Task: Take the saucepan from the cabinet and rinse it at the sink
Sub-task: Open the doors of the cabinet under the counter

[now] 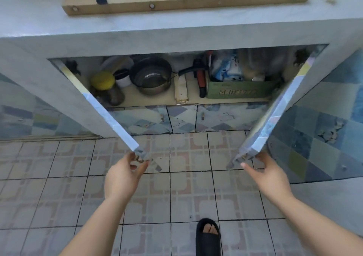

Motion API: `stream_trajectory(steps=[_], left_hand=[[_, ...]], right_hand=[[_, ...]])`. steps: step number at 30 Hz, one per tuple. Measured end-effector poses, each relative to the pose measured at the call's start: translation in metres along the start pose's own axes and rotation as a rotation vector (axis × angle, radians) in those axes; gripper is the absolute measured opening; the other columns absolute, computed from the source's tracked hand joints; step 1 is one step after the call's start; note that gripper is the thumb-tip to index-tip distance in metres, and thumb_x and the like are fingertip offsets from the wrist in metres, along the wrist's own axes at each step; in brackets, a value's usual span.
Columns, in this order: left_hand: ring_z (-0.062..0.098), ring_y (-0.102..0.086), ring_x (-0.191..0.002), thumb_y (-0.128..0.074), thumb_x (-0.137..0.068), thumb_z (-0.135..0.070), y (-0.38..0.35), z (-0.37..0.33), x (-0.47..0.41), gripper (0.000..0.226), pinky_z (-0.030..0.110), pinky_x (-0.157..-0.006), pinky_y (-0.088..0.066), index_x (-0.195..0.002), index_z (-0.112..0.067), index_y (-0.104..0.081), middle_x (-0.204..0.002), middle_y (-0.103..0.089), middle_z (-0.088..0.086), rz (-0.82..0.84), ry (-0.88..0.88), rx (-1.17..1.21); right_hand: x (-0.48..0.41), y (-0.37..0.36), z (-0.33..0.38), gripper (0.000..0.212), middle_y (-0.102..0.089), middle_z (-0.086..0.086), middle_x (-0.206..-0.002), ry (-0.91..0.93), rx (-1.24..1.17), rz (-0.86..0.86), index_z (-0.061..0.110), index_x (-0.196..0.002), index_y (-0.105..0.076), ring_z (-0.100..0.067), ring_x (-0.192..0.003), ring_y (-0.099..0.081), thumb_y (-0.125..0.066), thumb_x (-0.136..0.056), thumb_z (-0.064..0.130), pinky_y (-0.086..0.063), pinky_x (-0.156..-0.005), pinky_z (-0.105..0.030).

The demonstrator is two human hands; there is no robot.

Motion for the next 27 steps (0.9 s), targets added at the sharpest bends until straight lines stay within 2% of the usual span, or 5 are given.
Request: stream_trajectory(steps=[15,19,22,24,27], left_hand=[[0.031,-0.061,-0.079,-0.054,-0.090,-0.040,0.042,0.079,0.038,0.022,0.040,-0.064,-0.047,-0.099,-0.020,-0.052,-0.084,-0.068,0.015,0.013,0.015,-0.043],[0.025,-0.059,-0.084,-0.058,-0.088,-0.031,0.035,0.084,0.044,0.021,0.037,-0.067,-0.047,-0.105,-0.020,-0.051,-0.099,-0.066,0.009,-0.029,0.110,0.199],[0.036,-0.058,-0.105,-0.065,-0.080,-0.020,0.011,0.104,0.067,0.052,0.046,-0.088,-0.047,-0.127,-0.009,-0.046,-0.125,-0.057,0.015,-0.066,0.382,0.293],[0.038,-0.055,-0.113,-0.064,-0.082,-0.021,-0.025,0.103,0.093,0.058,0.044,-0.093,-0.043,-0.131,-0.001,-0.041,-0.131,-0.052,0.021,0.091,0.567,0.276],[0.032,-0.048,-0.126,-0.061,-0.084,-0.023,-0.056,0.053,0.102,0.061,0.038,-0.101,-0.039,-0.137,-0.006,-0.038,-0.140,-0.049,0.014,0.259,0.498,0.369]], right_hand=[[0.019,0.032,-0.030,0.044,-0.058,-0.021,-0.126,-0.110,0.111,0.056,0.005,-0.119,-0.055,-0.039,-0.113,-0.054,-0.064,-0.086,0.033,-0.041,-0.081,-0.039],[0.032,0.027,-0.033,0.058,-0.052,-0.024,-0.133,-0.222,0.082,0.017,0.007,-0.131,-0.044,-0.041,-0.119,-0.050,-0.060,-0.086,0.040,-0.043,-0.086,-0.042],[0.064,-0.013,-0.051,0.078,-0.041,-0.024,-0.143,-0.457,0.042,0.154,-0.004,-0.139,-0.030,-0.037,-0.130,-0.042,-0.057,-0.086,0.047,-0.037,-0.100,-0.040],[0.082,-0.046,-0.031,0.070,-0.042,-0.017,-0.145,-0.387,0.089,0.283,0.001,-0.140,-0.032,-0.031,-0.130,-0.043,-0.057,-0.087,0.039,-0.037,-0.100,-0.036],[0.078,-0.069,0.034,0.056,-0.047,-0.005,-0.142,-0.117,0.123,0.332,0.016,-0.138,-0.039,-0.021,-0.128,-0.046,-0.056,-0.088,0.034,-0.037,-0.101,-0.033]])
Point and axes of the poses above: each hand's wrist, its own x-axis away from the middle knuckle, its own y-axis out of the back of the hand, z = x × y, the point moved 10 cm from there along -x, towards the middle knuckle
